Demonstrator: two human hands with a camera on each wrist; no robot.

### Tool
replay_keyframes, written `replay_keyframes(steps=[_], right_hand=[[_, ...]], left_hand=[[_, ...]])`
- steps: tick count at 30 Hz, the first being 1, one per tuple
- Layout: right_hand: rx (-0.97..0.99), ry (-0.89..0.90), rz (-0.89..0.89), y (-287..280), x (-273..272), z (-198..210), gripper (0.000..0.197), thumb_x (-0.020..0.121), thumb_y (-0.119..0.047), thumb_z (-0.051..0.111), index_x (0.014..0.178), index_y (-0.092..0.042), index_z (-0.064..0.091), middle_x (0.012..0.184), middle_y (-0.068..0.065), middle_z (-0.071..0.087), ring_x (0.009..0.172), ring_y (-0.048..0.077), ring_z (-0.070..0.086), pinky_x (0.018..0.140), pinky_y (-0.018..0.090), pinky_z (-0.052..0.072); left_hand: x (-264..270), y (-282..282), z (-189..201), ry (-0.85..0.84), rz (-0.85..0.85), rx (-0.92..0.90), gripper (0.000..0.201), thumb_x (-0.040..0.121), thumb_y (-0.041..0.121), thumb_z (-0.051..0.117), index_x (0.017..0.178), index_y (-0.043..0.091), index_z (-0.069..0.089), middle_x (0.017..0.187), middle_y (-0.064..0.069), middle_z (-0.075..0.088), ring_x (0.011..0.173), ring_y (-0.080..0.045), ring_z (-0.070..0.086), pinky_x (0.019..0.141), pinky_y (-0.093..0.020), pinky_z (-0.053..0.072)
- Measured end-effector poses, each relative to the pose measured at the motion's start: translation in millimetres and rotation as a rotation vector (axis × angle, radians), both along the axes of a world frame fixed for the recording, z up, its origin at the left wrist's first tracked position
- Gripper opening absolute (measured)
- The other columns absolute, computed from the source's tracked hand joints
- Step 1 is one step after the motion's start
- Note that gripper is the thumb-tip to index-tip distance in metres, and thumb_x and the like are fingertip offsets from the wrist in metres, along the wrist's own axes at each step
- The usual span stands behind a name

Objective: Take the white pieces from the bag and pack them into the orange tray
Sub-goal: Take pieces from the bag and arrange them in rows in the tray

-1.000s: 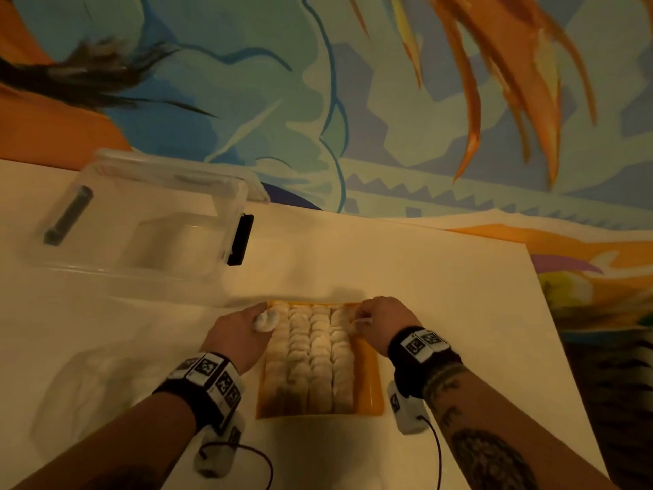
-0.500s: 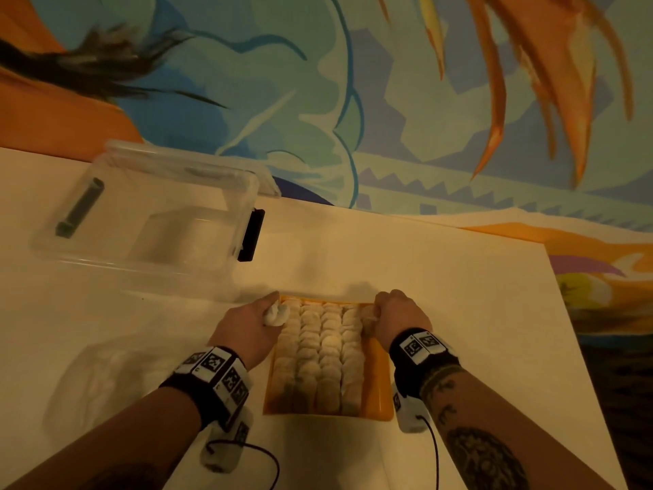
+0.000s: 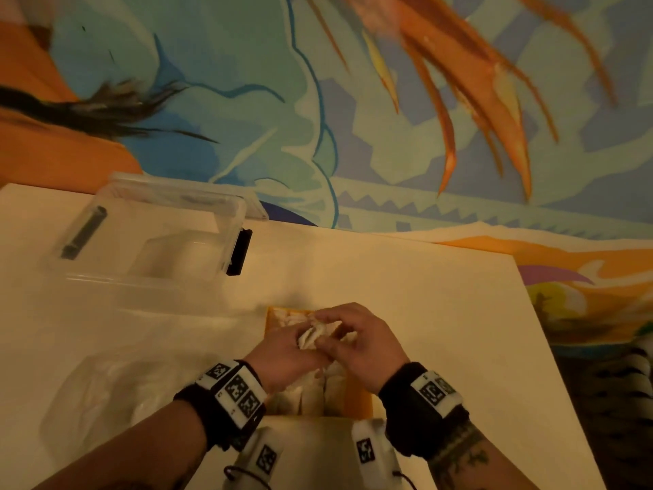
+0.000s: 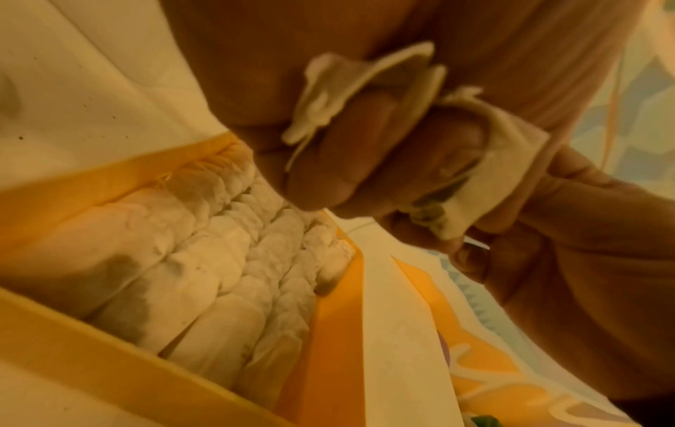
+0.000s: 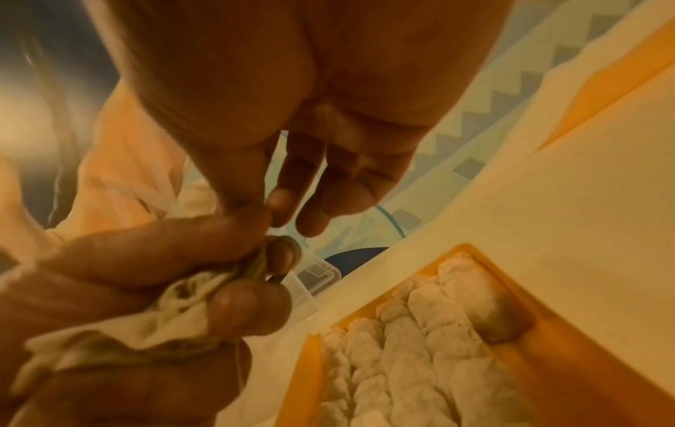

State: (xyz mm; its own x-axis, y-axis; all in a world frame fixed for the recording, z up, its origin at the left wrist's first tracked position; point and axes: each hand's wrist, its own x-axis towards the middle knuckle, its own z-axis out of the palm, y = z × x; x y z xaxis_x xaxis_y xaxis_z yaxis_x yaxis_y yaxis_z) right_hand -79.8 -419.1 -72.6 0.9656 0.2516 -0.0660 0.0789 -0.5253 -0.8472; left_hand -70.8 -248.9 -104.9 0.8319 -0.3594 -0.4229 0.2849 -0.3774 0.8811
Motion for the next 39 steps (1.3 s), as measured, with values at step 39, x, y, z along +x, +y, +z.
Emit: replay_keyframes(steps=[39], right_hand=[[-0.576, 0.224, -0.104, -42, 54, -28, 0.020, 0.091, -0.036, 0.060, 0.107, -0.026, 0.066, 0.105, -0.002, 0.067, 0.096, 0.020, 0.063, 0.075, 0.024, 0.046]], left_hand=[[7, 54, -57, -0.103, 0.312, 0.645, 0.034, 0.083, 0.058, 0.062, 0.103, 0.031, 0.063, 0.099, -0.004, 0.070, 0.090, -0.025, 0.063, 0.078, -0.030, 0.049]])
